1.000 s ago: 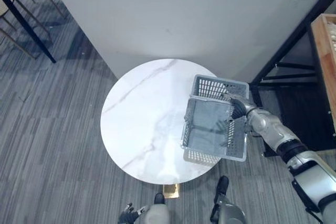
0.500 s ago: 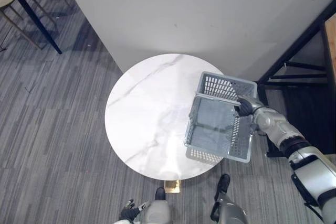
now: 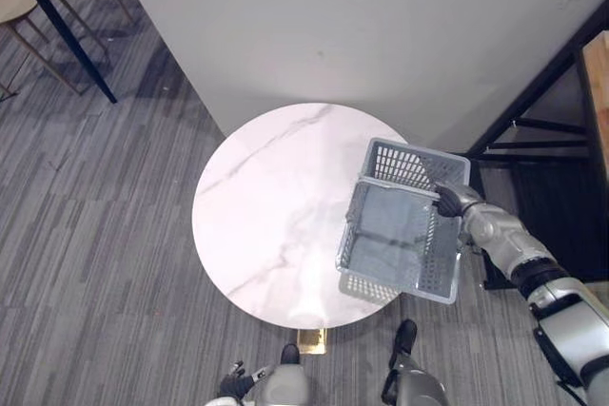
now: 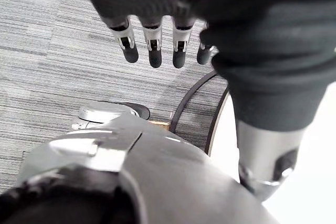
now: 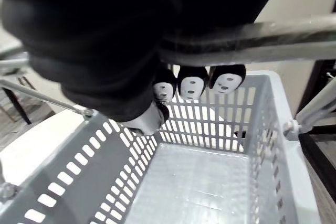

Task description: Pick vegetable in the basket

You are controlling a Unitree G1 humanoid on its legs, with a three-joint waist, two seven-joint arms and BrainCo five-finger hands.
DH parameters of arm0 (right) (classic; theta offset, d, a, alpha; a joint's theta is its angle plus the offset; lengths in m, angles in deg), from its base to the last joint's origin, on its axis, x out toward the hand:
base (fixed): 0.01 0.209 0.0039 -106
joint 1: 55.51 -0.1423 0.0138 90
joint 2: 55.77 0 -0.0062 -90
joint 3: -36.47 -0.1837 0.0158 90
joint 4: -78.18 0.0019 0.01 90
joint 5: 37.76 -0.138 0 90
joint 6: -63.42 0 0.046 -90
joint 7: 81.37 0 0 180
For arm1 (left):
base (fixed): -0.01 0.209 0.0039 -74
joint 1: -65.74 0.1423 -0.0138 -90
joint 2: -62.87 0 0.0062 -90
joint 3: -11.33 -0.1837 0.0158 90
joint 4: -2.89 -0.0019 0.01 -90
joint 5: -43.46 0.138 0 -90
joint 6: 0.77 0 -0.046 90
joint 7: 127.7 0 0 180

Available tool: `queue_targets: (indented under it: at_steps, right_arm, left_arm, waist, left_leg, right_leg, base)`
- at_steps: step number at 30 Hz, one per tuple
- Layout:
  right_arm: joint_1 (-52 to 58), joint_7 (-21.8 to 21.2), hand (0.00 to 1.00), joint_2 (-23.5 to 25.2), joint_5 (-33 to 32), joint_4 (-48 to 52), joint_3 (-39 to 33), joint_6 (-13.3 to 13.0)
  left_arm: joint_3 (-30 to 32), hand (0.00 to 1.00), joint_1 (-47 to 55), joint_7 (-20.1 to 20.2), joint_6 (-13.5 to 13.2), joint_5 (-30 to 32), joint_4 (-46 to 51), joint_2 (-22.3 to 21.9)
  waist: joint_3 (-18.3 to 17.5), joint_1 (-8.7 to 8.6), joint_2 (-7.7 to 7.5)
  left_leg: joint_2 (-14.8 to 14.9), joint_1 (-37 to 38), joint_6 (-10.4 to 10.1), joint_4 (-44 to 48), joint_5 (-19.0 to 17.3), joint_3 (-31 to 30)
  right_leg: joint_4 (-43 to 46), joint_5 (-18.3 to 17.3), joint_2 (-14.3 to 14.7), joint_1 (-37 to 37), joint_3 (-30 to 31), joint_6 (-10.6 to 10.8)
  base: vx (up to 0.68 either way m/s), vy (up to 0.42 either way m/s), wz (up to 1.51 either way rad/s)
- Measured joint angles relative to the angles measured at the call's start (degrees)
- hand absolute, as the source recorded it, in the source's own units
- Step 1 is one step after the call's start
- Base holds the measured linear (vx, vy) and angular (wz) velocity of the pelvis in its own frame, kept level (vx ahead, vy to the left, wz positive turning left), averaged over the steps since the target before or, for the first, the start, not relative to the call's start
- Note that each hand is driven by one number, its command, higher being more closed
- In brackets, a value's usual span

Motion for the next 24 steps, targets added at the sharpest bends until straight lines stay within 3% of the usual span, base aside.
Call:
queue_targets:
  at_steps: [4,6,9,12,18,24]
  right_arm:
    - [4.1,-1.1,1.00,-4.1,-0.9,9.1,1.5,-0.8]
    - [5.1,-2.3,1.00,-7.3,-2.5,14.4,3.4,-1.9]
    - [8.6,-3.8,1.00,-11.7,-7.0,20.6,3.8,-3.5]
    - [10.6,-5.5,1.00,-13.0,-10.1,24.3,3.8,-5.1]
    - [12.4,-7.4,1.00,-13.1,-12.4,28.4,4.7,-7.2]
    - [20.3,-7.3,1.00,-14.1,-12.2,29.9,3.1,-7.8]
  left_arm:
    - [0.9,0.00,0.6,0.4,0.0,1.3,0.0,0.4]
    - [1.9,0.00,1.8,0.6,0.0,1.5,0.0,0.6]
    - [2.9,0.00,3.1,1.0,0.1,1.7,-0.2,1.1]
    - [3.9,0.00,4.3,1.4,0.3,1.7,-0.3,1.2]
    - [6.8,0.00,5.4,2.1,1.0,1.7,-0.5,0.7]
    - [8.4,0.00,6.7,2.0,1.3,1.9,0.0,-0.2]
  waist:
    - [-0.8,-0.47,-0.79]
    - [-2.2,-1.72,-2.26]
    - [-4.9,-1.82,-3.72]
    - [-6.8,-2.21,-4.58]
    - [-8.0,-2.18,-4.39]
    - [-8.7,-2.70,-3.07]
  left_leg:
    - [0.0,0.9,0.0,-0.3,0.0,0.2]
    - [0.0,0.9,0.0,-0.3,0.0,0.2]
    - [0.0,1.0,0.0,-0.3,0.0,0.4]
    - [0.0,1.1,0.0,-0.3,0.0,0.7]
    - [0.3,3.1,-0.1,-0.2,-0.2,3.2]
    - [1.6,3.6,0.7,7.2,-5.4,7.0]
  right_leg:
    - [0.0,0.0,0.0,0.5,0.3,0.1]
    - [0.0,0.0,0.0,0.5,0.4,0.1]
    - [0.0,0.0,0.1,0.4,0.5,0.1]
    - [0.0,0.0,0.1,0.4,0.8,0.1]
    - [0.0,0.4,0.6,0.5,3.8,0.3]
    - [5.1,0.0,1.8,-0.5,9.2,-0.3]
  base:
    - [0.00,-0.004,-0.03]
    - [0.00,0.000,0.00]
    - [0.00,0.000,0.00]
    - [-0.01,-0.008,-0.03]
    - [-0.03,-0.016,-0.23]
    - [-0.04,0.024,-0.36]
